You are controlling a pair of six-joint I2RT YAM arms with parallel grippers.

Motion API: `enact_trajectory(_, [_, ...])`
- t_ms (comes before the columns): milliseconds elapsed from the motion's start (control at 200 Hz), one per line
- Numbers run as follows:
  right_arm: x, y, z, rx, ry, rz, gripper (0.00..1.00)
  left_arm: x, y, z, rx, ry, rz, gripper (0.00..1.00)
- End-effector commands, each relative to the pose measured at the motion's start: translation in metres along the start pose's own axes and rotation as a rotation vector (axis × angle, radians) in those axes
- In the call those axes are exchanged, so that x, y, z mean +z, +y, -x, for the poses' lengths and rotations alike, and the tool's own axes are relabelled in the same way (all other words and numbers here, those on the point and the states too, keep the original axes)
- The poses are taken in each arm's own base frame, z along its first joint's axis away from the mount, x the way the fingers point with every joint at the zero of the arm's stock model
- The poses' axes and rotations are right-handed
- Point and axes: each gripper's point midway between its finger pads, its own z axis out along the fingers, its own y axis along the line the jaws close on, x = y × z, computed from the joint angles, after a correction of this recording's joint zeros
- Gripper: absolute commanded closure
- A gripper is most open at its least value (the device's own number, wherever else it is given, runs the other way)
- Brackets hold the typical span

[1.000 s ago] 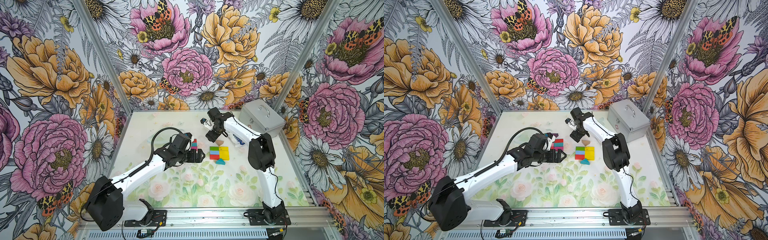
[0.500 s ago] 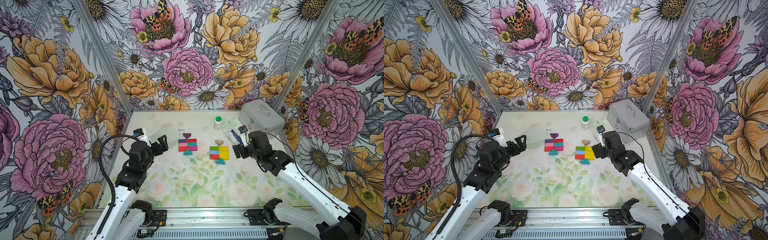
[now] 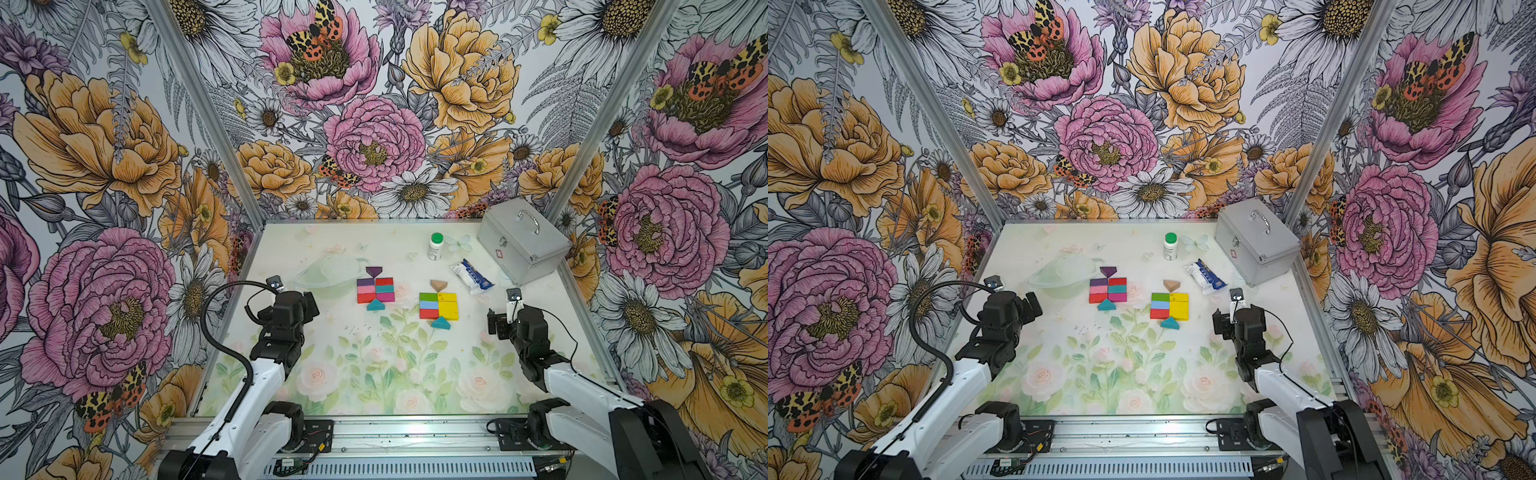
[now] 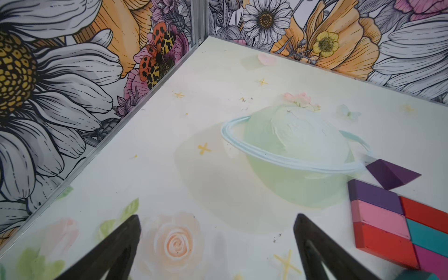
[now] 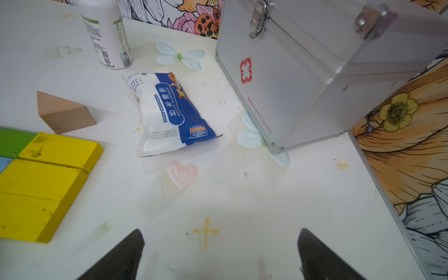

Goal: Assemble a piece of candy with building blocks
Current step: Reset both arms

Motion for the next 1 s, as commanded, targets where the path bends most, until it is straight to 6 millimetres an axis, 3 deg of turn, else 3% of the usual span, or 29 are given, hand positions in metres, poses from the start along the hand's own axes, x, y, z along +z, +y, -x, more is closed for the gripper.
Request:
enact_trajectory(0, [0.006, -0.011, 0.072, 0.018, -0.267, -0.033, 0.0, 0.013, 0.002, 0.04, -0.084, -0.199, -0.006, 0.01])
enact_trajectory(120, [0.03, -0.015, 0.078, 0.007, -0.234, -0.046, 0.0, 0.037, -0.001, 0.021, 0.008, -0.182, 0.024, 0.01])
enact_trajectory(185, [0.04, -0.018, 0.074, 0.047, -0.244, -0.032, 0.0, 0.041, -0.012, 0.026, 0.034, -0.196, -0.019, 0.01])
enact_trajectory(260, [0.043, -0.043, 0.065, 0.156, -0.253, -0.11, 0.0, 0.039, -0.027, 0.029, 0.057, -0.23, -0.091, 0.01])
enact_trajectory(430, [0.067, -0.053, 0.058, 0.201, -0.174, -0.097, 0.0, 0.046, -0.033, 0.039, 0.032, -0.293, -0.109, 0.01])
enact_trajectory(570, [0.067, -0.053, 0.057, 0.206, -0.17, -0.094, 0.0, 0.056, -0.036, 0.044, 0.068, -0.295, -0.1, 0.01])
enact_trajectory(645, [0.066, -0.053, 0.057, 0.207, -0.171, -0.094, 0.0, 0.063, -0.036, 0.035, 0.063, -0.334, -0.111, 0.01])
enact_trajectory(706, [0.065, -0.053, 0.057, 0.205, -0.174, -0.097, 0.0, 0.071, -0.053, 0.024, 0.125, -0.321, -0.172, 0.01])
enact_trajectory(756, [0.065, -0.053, 0.058, 0.204, -0.175, -0.094, 0.0, 0.072, -0.06, 0.027, 0.148, -0.346, -0.17, 0.01])
enact_trajectory(996, [0.067, -0.053, 0.058, 0.204, -0.169, -0.09, 0.0, 0.079, -0.051, 0.027, 0.113, -0.306, -0.142, 0.01])
